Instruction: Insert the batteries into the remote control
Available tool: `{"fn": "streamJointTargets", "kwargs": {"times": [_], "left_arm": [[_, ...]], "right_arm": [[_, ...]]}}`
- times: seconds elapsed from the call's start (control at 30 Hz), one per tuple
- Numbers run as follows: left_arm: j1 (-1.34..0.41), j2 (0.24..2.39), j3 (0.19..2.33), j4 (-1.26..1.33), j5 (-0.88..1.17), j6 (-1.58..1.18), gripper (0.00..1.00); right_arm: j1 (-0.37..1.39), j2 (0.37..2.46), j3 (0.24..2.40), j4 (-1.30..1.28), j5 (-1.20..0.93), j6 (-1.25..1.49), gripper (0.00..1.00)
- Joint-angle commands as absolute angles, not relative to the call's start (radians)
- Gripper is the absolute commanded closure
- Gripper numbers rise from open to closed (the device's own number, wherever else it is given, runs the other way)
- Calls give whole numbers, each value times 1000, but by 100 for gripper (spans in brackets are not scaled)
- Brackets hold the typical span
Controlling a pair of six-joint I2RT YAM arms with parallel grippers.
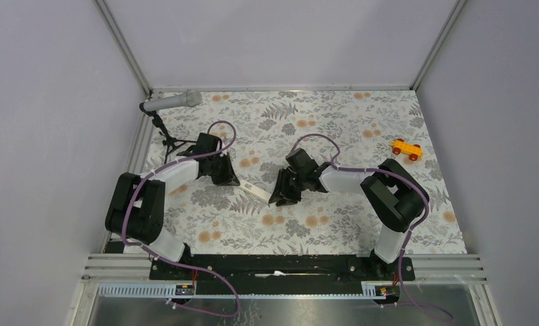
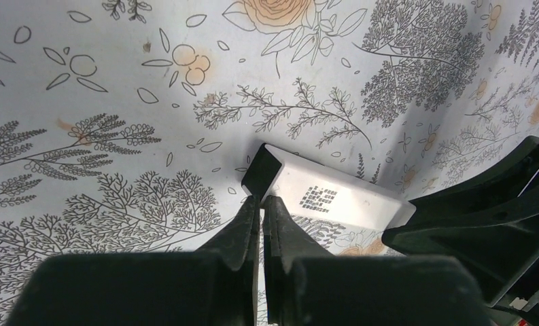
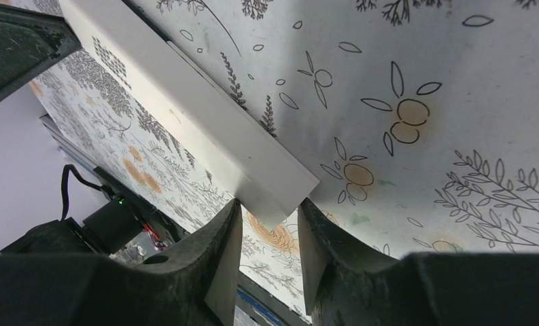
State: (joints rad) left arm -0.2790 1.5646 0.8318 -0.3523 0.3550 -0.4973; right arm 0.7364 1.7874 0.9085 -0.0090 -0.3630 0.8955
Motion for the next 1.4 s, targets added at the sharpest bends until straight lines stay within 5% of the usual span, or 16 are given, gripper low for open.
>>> {"fn": "streamJointTargets", "kwargs": {"times": [0.0,0.3,0.9,1.0,1.07,1.37], "left_arm": [[-310,1641,804,-377,344,-489,100],[-310,1625,833,-400,332,-482,100],[-300,1443,953,-482,260,-478,39],[-294,1378,940,-510,210,-472,24],[-291,1333,934,-536,187,-466,2],[-289,1036,918,-676,81,-530,1]], "right_arm": [[736,1867,939,-57,-226,886,72],[735,1831,941,-27,-210,904,67],[722,1704,1036,-187,-122,808,32],[721,1636,1020,-188,-88,784,24],[721,1585,1007,-191,-61,764,20],[704,1257,909,-291,275,644,13]]}}
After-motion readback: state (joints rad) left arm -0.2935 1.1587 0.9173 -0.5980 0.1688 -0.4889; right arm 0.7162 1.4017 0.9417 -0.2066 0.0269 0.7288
